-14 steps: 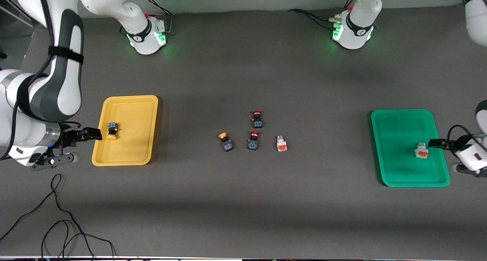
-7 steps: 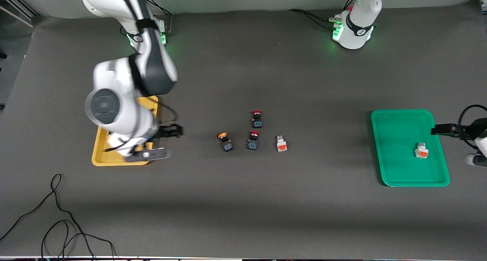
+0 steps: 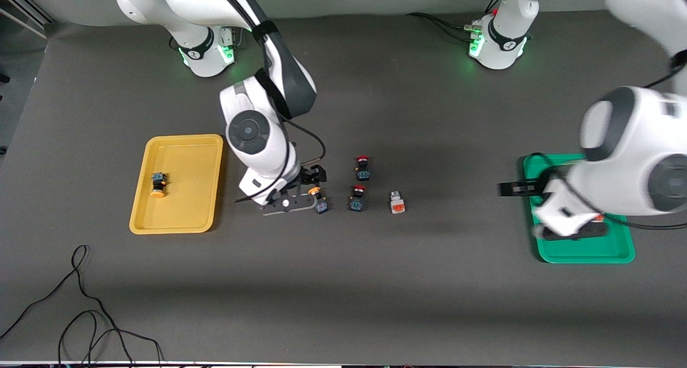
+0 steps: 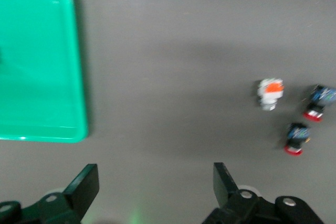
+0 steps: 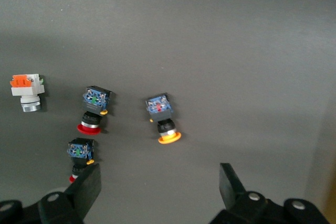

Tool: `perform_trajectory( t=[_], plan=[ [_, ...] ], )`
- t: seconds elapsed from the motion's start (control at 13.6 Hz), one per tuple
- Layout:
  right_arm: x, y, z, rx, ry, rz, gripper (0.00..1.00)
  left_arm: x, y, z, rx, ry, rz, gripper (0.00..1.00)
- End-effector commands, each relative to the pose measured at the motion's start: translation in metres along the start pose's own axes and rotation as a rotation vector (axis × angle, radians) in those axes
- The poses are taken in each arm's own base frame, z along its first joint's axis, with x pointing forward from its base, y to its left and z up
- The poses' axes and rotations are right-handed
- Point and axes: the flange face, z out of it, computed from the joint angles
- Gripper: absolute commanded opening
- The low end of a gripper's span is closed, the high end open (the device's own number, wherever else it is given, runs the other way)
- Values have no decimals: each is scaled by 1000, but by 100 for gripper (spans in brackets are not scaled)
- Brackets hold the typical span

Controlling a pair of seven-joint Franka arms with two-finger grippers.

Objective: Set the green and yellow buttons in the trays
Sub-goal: 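Move the right gripper to a yellow button while the left gripper reaches another block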

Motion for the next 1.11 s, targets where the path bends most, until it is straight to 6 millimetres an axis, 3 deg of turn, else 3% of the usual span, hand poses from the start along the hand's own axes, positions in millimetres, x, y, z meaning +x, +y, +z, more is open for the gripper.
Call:
perform_trajectory(
  t=[0.0,0.15,0.3,0.44,0.52,0.59,0.74,0.81,0.89,1.03],
  plan=[
    [7,-7,45,-17,17,-89,100,2,58,44,1,33,-58,98],
    [8,-6,85,-42,36,-138,100,5,89,81,-10,53,-69,98],
    [1,-10,126,-49,56,-153,100,4,123,133,-11,55,-97,98],
    [-3,-14,156,-57,66,-162,100,1,151,183,-31,89,-124,98],
    [-4,-16,163,-55,76,-164,100,1,159,204,-34,100,-114,98],
    [-5,-17,167,-56,73,-163,91,2,165,219,-38,100,-107,98],
    [-4,-16,169,-51,69,-152,47,5,171,240,-44,105,-100,99],
    [-4,-15,169,-50,68,-146,33,5,174,245,-45,107,-95,99],
    [-3,-13,167,-48,67,-141,23,5,175,252,-43,102,-94,99],
    [0,-9,159,-42,62,-128,19,3,182,264,-42,102,-85,99]
  ],
)
